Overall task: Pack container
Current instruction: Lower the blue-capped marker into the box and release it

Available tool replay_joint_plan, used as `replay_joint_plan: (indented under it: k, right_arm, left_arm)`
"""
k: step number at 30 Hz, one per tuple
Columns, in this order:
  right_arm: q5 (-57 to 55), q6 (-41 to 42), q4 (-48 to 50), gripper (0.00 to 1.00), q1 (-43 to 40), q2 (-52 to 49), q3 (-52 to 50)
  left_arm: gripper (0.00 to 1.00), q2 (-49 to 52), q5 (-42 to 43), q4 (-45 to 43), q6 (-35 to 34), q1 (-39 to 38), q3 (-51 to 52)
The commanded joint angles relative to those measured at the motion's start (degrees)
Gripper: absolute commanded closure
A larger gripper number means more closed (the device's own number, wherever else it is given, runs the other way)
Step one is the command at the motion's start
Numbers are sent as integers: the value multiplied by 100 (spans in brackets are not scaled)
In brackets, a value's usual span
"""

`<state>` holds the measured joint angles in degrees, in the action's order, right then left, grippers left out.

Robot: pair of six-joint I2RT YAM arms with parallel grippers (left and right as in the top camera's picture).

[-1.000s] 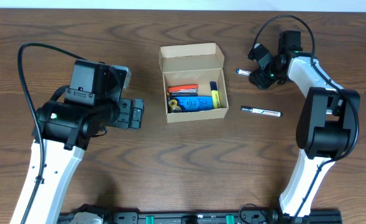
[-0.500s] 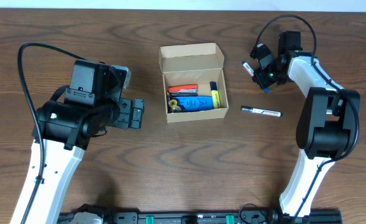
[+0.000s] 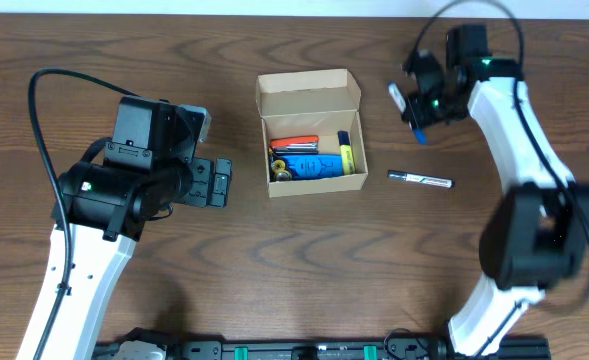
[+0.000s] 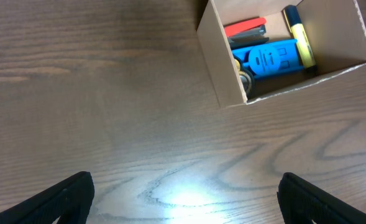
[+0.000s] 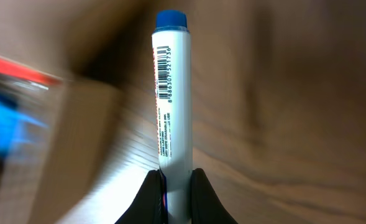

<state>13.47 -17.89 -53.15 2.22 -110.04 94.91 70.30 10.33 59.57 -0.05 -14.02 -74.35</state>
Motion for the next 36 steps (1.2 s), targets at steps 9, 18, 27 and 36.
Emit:
replay_joint_plan:
  k: [9,18,27,36]
  right_arm:
    - [111,-1421,-155,99,2179,1064,127]
    - [44,-3038,-216,99,2787,42,63]
    - [-339,-3858,-195,99,2776,-588,63]
    - [-457,-3873,-157,66,2776,-588,66]
  left_arm:
    - [5,-17,-26,0,-35,24,-39]
    - [5,-17,-26,0,-35,24,-39]
    - [5,-17,-26,0,-35,24,-39]
    - [5,-17,-26,0,-35,24,-39]
